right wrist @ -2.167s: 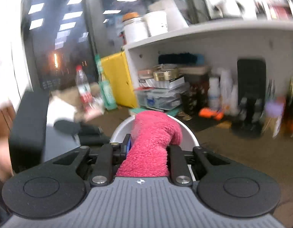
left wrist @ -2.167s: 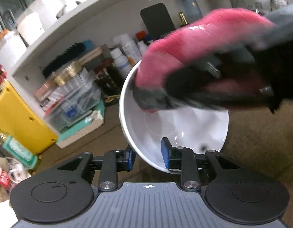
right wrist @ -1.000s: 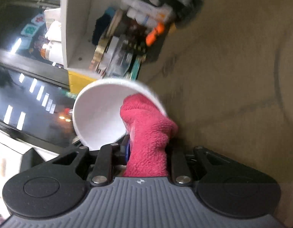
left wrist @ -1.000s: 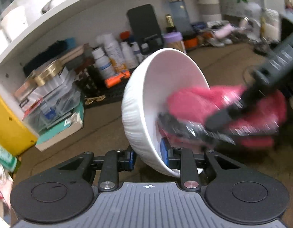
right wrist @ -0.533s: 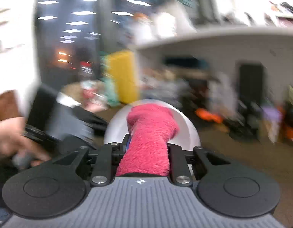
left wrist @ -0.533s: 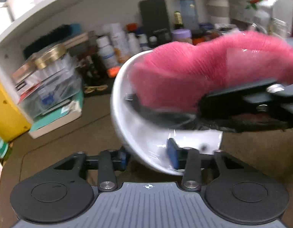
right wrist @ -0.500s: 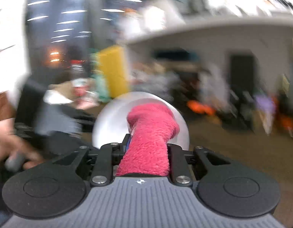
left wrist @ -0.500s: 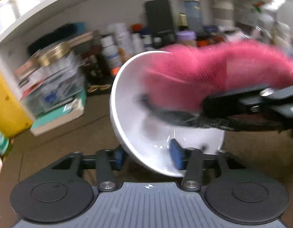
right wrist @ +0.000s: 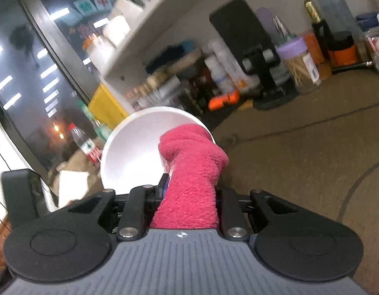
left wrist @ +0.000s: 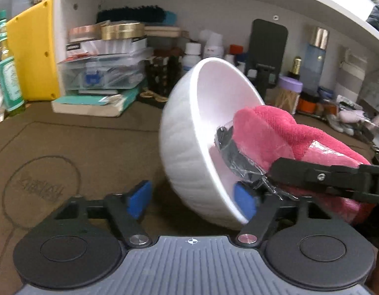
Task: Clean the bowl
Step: 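Rub the towel around the bowl interior with the right gripper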
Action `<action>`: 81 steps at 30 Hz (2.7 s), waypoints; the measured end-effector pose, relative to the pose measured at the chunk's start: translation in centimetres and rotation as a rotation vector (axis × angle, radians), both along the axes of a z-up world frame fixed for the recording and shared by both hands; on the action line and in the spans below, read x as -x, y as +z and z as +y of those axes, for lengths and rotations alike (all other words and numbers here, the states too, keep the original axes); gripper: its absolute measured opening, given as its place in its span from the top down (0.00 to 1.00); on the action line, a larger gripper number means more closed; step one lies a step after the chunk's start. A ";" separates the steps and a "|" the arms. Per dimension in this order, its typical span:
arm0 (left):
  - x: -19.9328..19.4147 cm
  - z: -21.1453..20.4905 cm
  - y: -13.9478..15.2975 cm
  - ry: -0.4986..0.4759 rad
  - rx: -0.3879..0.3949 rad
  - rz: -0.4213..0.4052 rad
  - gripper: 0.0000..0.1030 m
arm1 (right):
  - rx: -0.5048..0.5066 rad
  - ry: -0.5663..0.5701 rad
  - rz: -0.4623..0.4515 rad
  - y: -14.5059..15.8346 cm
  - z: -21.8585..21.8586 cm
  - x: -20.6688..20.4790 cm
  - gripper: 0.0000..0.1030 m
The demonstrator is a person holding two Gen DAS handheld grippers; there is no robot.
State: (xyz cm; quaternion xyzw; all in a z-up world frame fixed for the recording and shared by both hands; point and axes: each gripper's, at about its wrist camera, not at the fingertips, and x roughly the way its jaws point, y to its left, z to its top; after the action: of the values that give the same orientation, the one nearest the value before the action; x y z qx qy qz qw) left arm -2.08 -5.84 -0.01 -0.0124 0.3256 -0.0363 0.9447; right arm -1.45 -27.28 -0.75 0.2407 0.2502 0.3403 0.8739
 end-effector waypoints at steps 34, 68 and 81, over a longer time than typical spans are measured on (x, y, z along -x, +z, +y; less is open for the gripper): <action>1.4 0.1 3.8 -0.462 -0.511 0.001 0.70 | 0.353 0.098 -0.111 2.0 4.1 2.1 0.80; 1.7 -1.3 2.1 -0.456 -0.412 0.026 0.68 | 0.625 0.078 -0.429 5.6 7.4 3.2 0.80; -0.1 0.5 2.8 -0.506 -0.471 0.070 0.66 | 0.363 0.044 -0.167 1.8 2.6 2.1 0.79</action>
State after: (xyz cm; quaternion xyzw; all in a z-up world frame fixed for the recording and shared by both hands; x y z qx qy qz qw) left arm -1.99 -5.38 2.83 0.2856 0.3502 -0.1926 0.8710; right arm -3.51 -24.65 1.01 0.0447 0.2392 0.3274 0.9130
